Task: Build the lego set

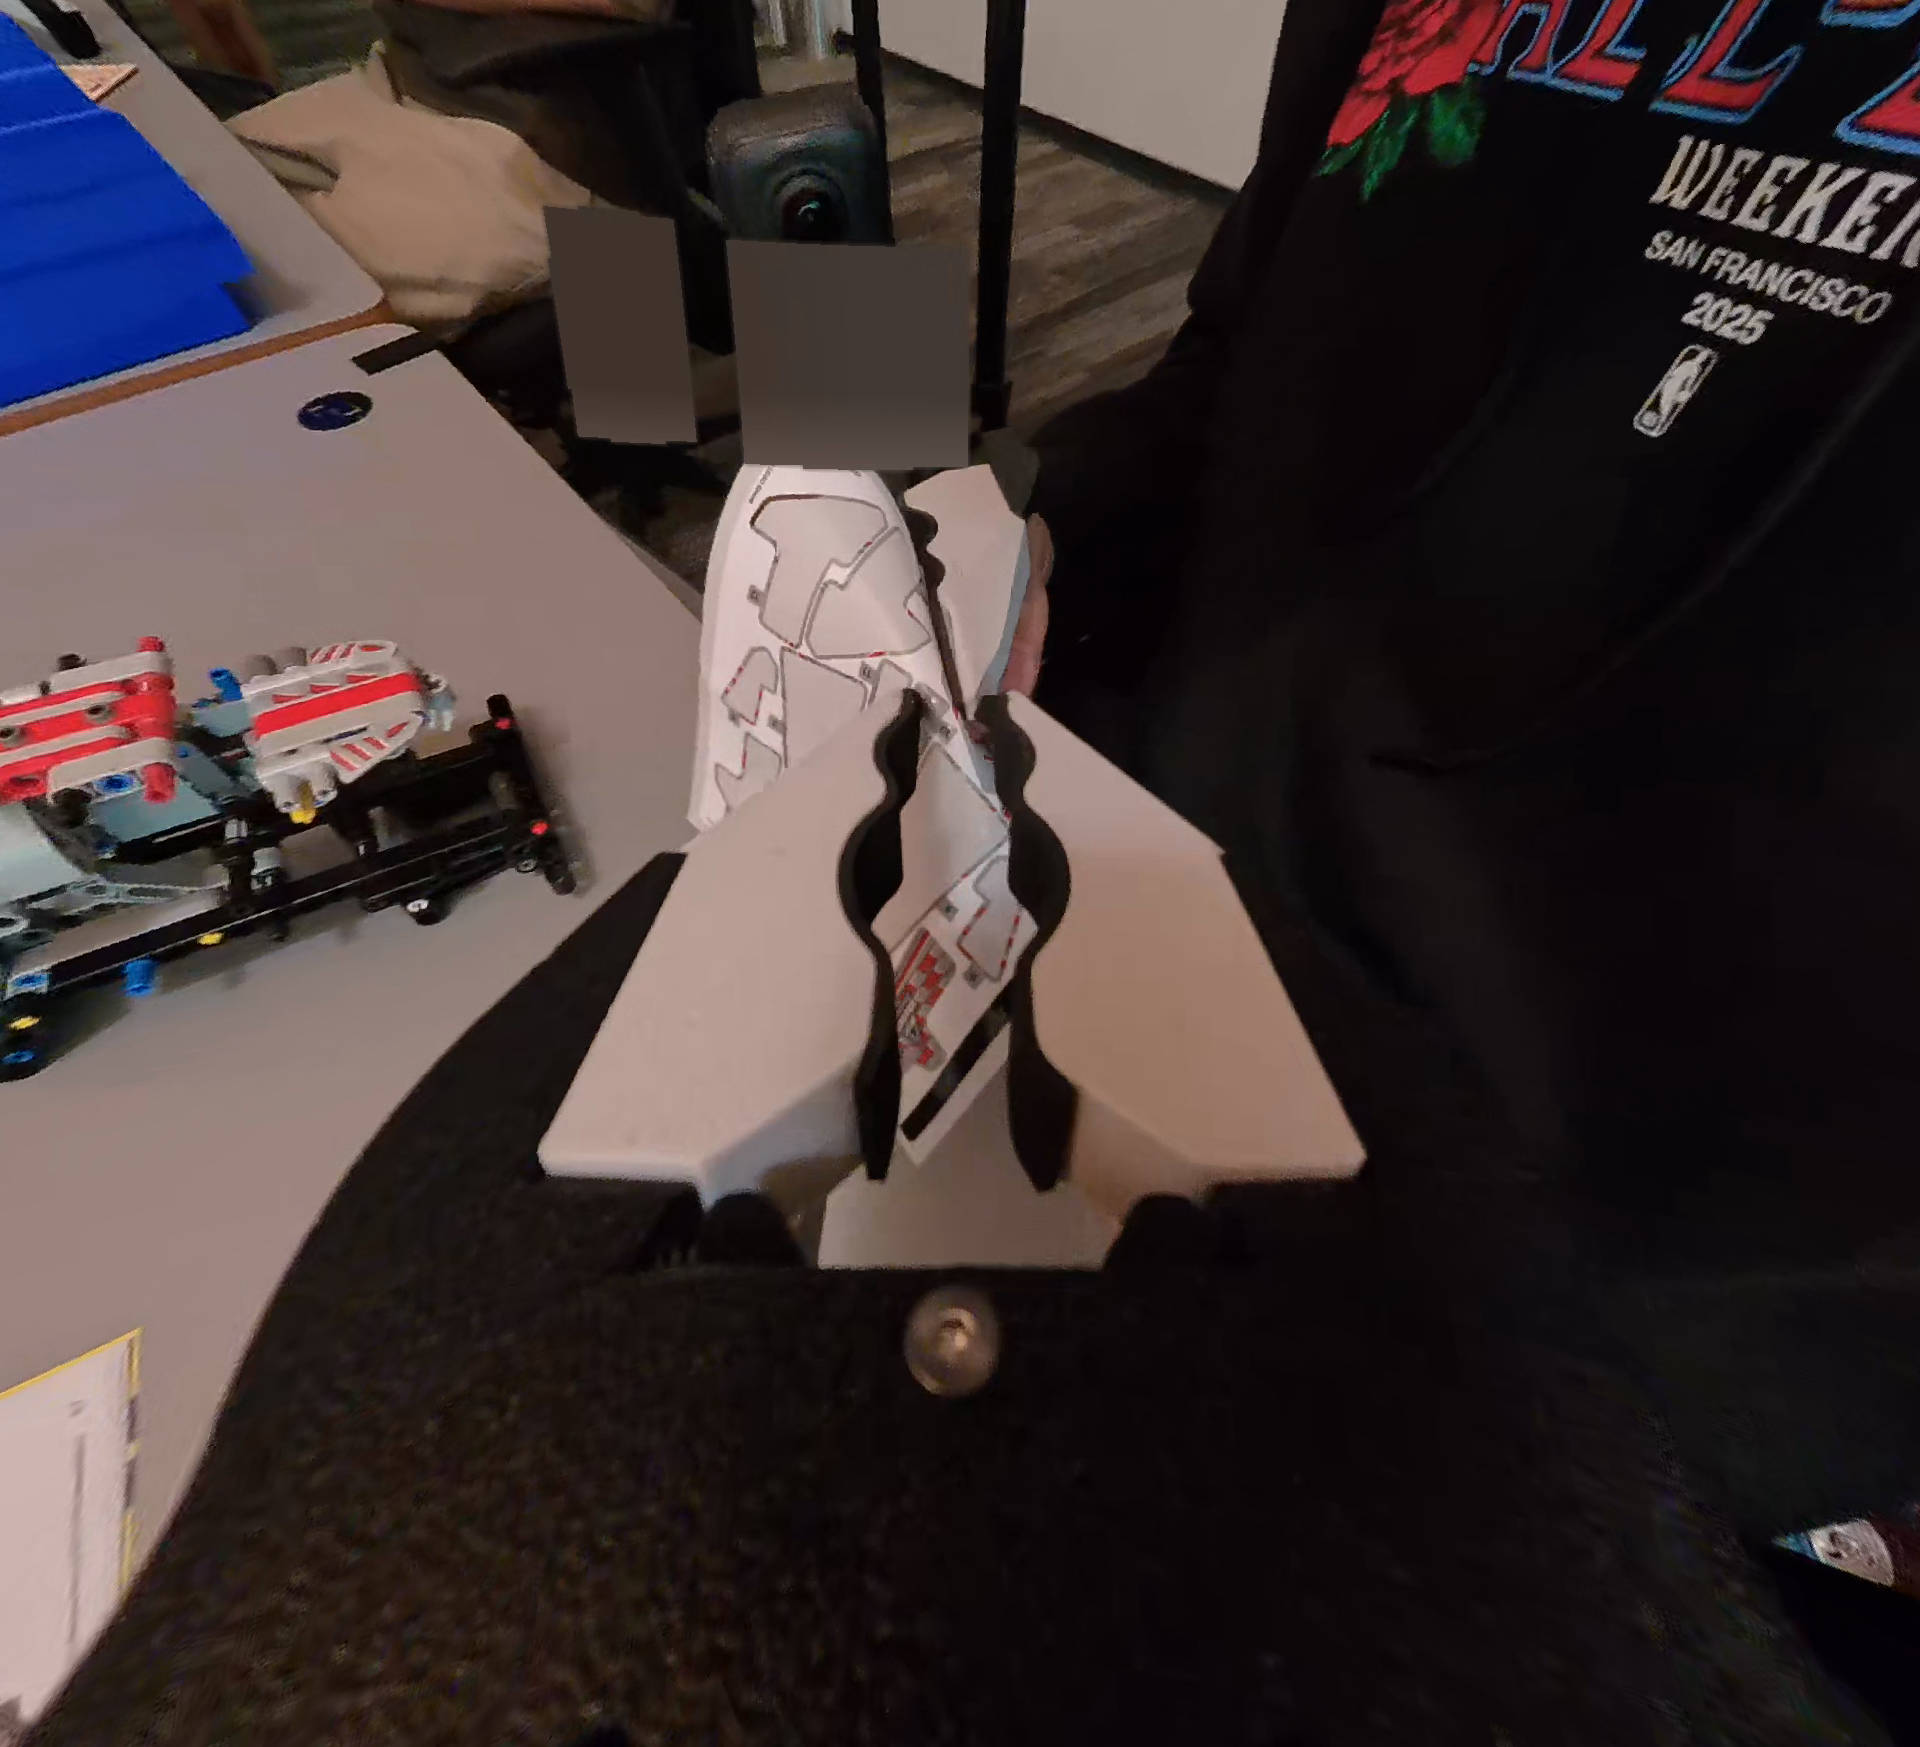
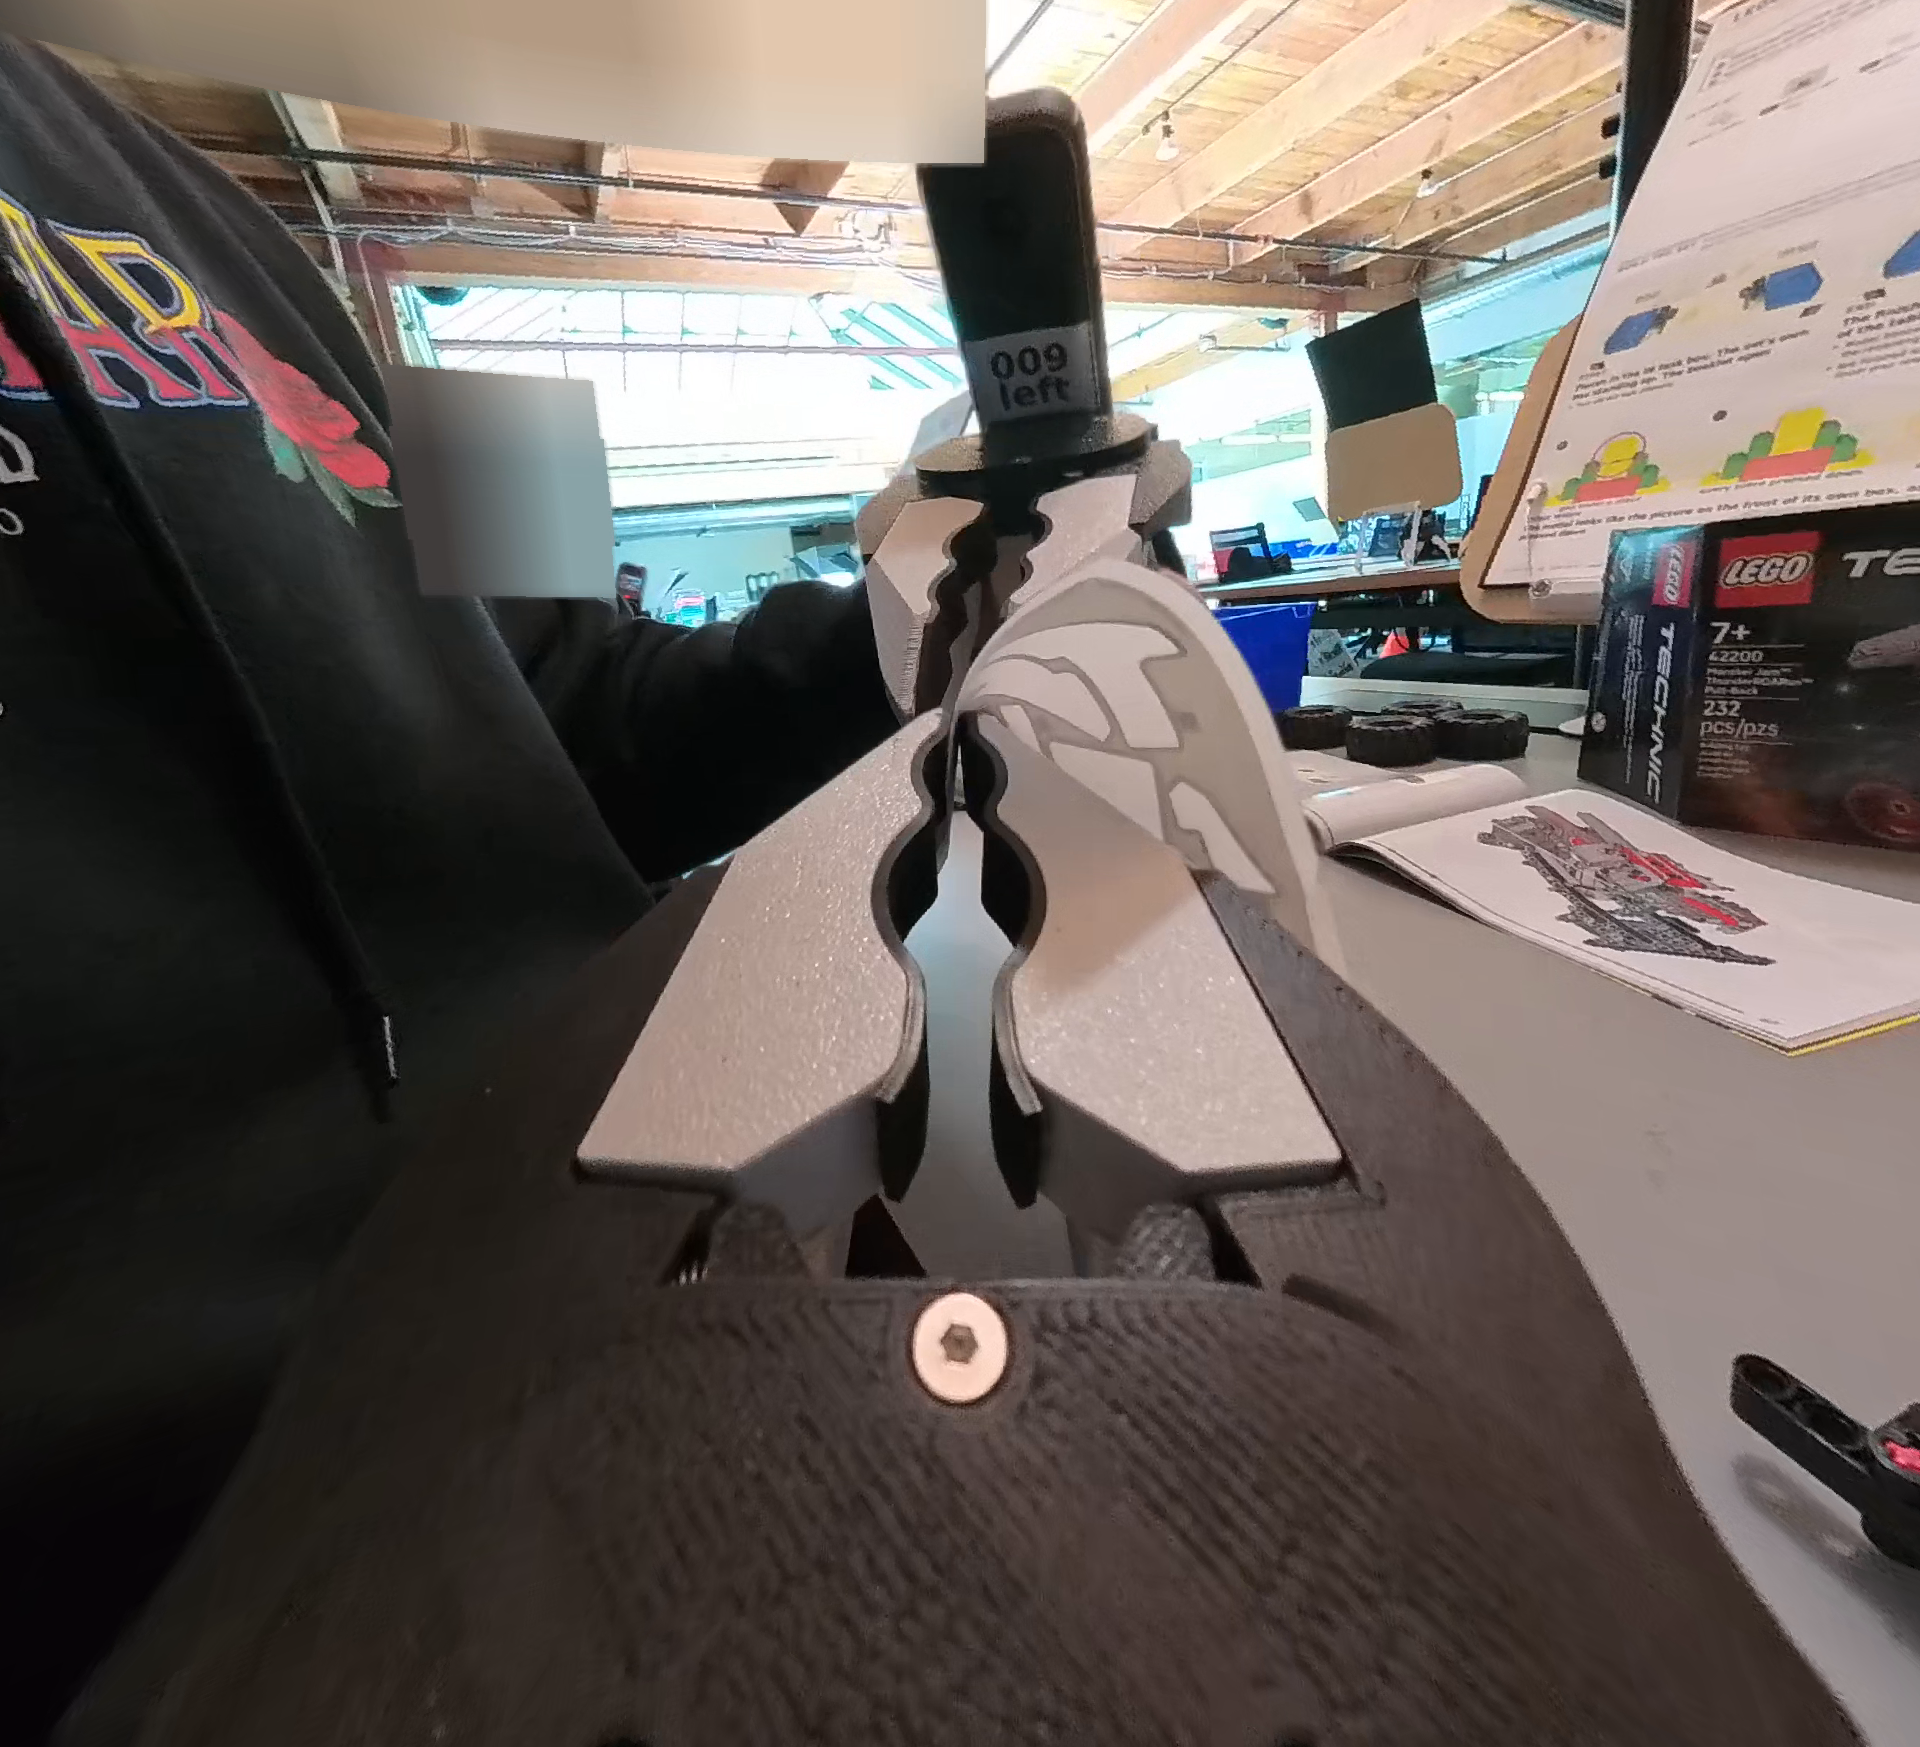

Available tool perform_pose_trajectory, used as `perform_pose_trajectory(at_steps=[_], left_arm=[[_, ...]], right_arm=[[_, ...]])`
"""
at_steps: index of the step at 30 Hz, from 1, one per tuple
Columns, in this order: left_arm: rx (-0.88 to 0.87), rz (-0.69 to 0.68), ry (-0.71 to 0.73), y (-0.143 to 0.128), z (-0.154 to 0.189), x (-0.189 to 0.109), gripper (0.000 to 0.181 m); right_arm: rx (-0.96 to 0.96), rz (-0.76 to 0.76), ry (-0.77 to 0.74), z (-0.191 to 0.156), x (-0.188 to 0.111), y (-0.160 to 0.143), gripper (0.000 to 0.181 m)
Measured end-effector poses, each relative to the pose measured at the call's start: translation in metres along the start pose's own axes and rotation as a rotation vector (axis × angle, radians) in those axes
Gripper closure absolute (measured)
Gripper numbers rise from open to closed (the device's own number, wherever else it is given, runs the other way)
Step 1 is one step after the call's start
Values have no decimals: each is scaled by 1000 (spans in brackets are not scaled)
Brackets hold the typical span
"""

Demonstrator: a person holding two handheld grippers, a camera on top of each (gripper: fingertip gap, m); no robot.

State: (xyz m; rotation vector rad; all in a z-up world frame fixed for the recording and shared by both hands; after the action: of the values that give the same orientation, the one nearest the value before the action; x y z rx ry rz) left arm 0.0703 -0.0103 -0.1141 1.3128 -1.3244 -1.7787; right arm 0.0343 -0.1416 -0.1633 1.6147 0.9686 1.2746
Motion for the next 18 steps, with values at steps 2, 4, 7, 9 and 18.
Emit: perform_pose_trajectory(at_steps=[2, 4, 7, 9, 18], left_arm=[[-6, 21, -11, 0, -2, -1, 171], [-8, 45, -13, 1, -4, -2, 173], [3, 37, 11, 1, -6, -4, 174], [20, 17, 36, 1, -7, -4, 174], [123, -127, 182, 6, -4, -5, 177]], right_arm=[[10, 17, -5, 0, 0, 0, 181], [35, 45, 4, 0, 0, 2, 179], [72, 52, -6, 1, 1, 2, 175], [73, 54, -29, 2, 1, 2, 176], [121, 47, -80, 6, 2, 4, 172]])
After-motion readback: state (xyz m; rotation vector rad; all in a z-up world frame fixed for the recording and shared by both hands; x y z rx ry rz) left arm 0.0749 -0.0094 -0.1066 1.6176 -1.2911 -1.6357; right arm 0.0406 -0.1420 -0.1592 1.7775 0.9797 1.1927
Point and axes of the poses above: each gripper's, where its closed fingertips meet, x out along the fingers, y out of its top, z = x × y across the jaws, the point moved 8 cm from there along -x, back along the fingers, and after that the axes turned 1 degree about -y, right-handed, at the moved point
